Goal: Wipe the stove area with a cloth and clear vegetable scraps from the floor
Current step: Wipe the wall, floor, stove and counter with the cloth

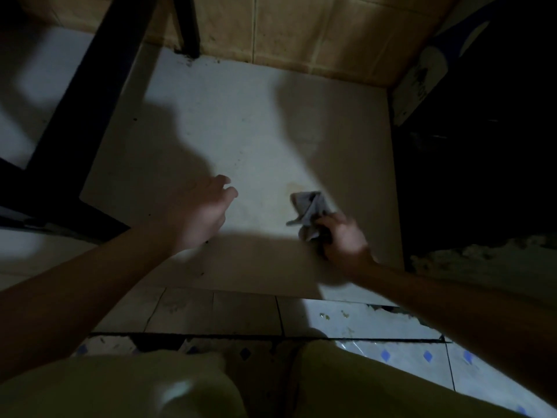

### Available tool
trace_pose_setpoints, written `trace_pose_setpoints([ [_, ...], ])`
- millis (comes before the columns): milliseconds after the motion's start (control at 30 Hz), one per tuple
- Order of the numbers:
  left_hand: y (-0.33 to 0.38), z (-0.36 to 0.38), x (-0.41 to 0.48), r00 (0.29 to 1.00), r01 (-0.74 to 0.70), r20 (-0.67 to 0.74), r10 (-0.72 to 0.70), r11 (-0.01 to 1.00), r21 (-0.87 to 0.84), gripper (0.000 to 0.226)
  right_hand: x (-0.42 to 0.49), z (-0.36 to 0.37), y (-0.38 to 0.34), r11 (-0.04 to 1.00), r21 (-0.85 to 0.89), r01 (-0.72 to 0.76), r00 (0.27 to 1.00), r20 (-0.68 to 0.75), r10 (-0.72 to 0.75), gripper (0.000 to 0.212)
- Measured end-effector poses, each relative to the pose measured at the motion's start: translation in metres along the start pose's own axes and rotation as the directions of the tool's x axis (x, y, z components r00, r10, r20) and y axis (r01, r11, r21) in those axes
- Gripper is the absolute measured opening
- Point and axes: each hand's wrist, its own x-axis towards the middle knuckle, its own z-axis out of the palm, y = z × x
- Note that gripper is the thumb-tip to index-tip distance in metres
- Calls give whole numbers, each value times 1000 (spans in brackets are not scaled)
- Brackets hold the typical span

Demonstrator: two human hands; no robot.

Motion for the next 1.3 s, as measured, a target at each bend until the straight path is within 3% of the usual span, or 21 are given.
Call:
trace_pose_setpoints([
  [67, -1, 1, 0, 1000, 4, -13, -4, 1000, -4, 38, -24, 15, -23, 983, 30, 181, 983, 37, -182, 37],
  [167, -1, 2, 2, 1000, 5, -15, -5, 1000, -23, 37, -37, 31, -54, 911, 156, 382, 892, 195, -408, 36],
  [267, -1, 3, 3, 999, -19, -33, 18, 1000, -16, 37, -31, 28, -62, 890, 174, 422, 859, 236, -454, 39],
  [367, -5, 6, 0, 998, -30, -50, 29, 999, -14, 38, -25, 21, -60, 900, 238, 367, 870, 255, -422, 42],
  [533, -7, 6, 2, 999, -11, -41, 11, 1000, -2, 37, 29, -2, -43, 968, 125, 218, 968, 97, -231, 35],
  [633, -5, 8, 5, 998, -21, -53, 22, 999, 30, 34, 65, -19, -16, 969, 243, 35, 997, -76, -17, 26],
  [733, -7, 10, 9, 998, -13, -57, 15, 1000, 24, 35, 86, -27, 25, 919, 294, -264, 929, -179, 324, 21],
  [833, -10, 15, 13, 998, -13, -56, 12, 1000, -19, 38, 94, -28, 40, 889, 228, -398, 866, -228, 446, 24],
  [933, -11, 20, 18, 999, -8, -48, 7, 1000, -23, 37, 93, -20, 19, 938, 167, -304, 919, -208, 335, 30],
  [1067, -11, 20, 35, 998, 13, -53, -16, 998, -53, 38, 87, -13, -23, 984, 177, -2, 994, -110, 21, 35],
  [1200, -14, 9, 56, 992, 87, -88, -93, 994, -71, 35, 84, 4, -62, 965, -19, 263, 963, 65, -262, 37],
  [1300, -22, -1, 68, 989, 101, -103, -107, 993, -65, 33, 97, 3, -59, 877, -105, 469, 877, 176, -447, 38],
])
